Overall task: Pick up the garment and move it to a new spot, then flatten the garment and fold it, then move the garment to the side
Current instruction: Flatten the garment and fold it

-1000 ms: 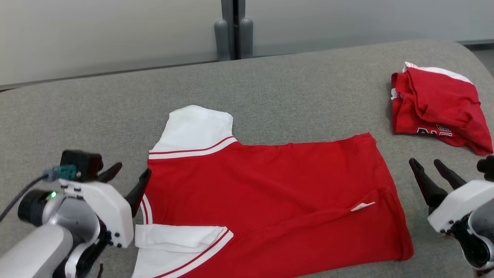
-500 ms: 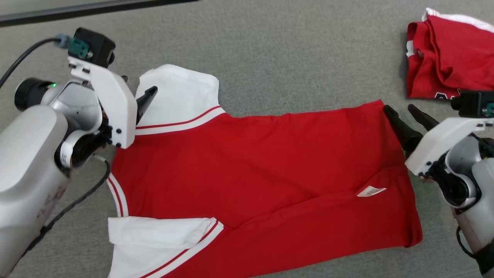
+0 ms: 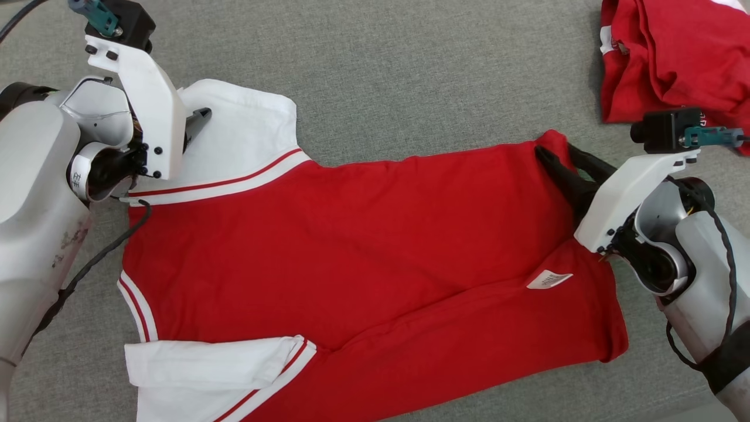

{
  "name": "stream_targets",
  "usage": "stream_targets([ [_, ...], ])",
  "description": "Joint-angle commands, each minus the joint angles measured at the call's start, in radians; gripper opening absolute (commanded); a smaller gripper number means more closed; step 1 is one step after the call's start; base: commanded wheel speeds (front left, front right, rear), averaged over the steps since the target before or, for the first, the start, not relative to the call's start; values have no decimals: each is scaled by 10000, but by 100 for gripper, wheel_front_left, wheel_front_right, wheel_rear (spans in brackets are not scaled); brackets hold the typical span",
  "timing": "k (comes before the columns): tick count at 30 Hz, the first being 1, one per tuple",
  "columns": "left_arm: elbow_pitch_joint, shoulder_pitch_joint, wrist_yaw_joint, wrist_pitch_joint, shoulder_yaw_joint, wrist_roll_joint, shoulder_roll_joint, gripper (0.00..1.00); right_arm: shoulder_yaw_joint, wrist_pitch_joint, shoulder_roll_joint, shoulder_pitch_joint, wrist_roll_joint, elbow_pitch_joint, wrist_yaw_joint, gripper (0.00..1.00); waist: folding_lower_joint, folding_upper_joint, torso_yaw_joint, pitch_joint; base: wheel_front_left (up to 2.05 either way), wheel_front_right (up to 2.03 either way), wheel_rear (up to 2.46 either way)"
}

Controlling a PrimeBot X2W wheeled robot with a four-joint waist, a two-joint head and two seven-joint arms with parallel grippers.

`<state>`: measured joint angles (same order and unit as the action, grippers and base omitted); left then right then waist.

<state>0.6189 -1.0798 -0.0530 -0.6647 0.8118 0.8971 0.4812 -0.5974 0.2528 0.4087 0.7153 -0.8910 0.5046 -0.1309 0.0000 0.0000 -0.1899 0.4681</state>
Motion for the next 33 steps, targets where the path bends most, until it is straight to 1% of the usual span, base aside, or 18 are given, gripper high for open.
stream_targets([
  [1,127,-168,-63,67,-24,60,-31,79,-125,-104,36,88,-116,64,2,40,0,0,-11,-16,0,0,0],
  [2,244,-189,-92,92,-15,77,-72,59,-219,-158,53,138,-186,118,3,29,0,0,-16,-23,0,0,0],
  [3,340,-207,-135,126,0,85,-97,44,-306,-206,79,187,-262,165,3,20,0,0,-16,-26,0,0,0],
  [4,424,-223,-171,192,5,85,-114,13,-386,-263,108,230,-320,206,3,0,0,0,-11,-30,0,0,0],
  [5,515,-232,-199,248,-5,95,-135,0,-475,-328,131,260,-371,236,3,0,0,0,-2,-35,0,0,0],
  [10,800,-299,-426,698,-87,179,-256,0,-697,-987,323,379,-584,440,3,0,0,0,109,-274,0,0,0],
  [14,946,-176,-516,835,-41,265,-252,0,-781,-1321,418,367,-703,627,3,0,0,0,215,-591,0,0,0],
  [23,756,319,-717,1272,-10,667,-47,0,-1115,-1828,583,70,-930,1212,3,0,0,0,564,-1655,0,0,0],
  [29,-99,1098,-777,761,229,1380,362,0,-1503,-1740,699,-261,-1088,1426,3,0,0,0,741,-2381,0,0,0],
  [33,-1213,1781,-787,105,481,2079,946,0,-1765,-1638,815,-468,-1174,1508,3,0,0,0,848,-2775,0,0,0],
])
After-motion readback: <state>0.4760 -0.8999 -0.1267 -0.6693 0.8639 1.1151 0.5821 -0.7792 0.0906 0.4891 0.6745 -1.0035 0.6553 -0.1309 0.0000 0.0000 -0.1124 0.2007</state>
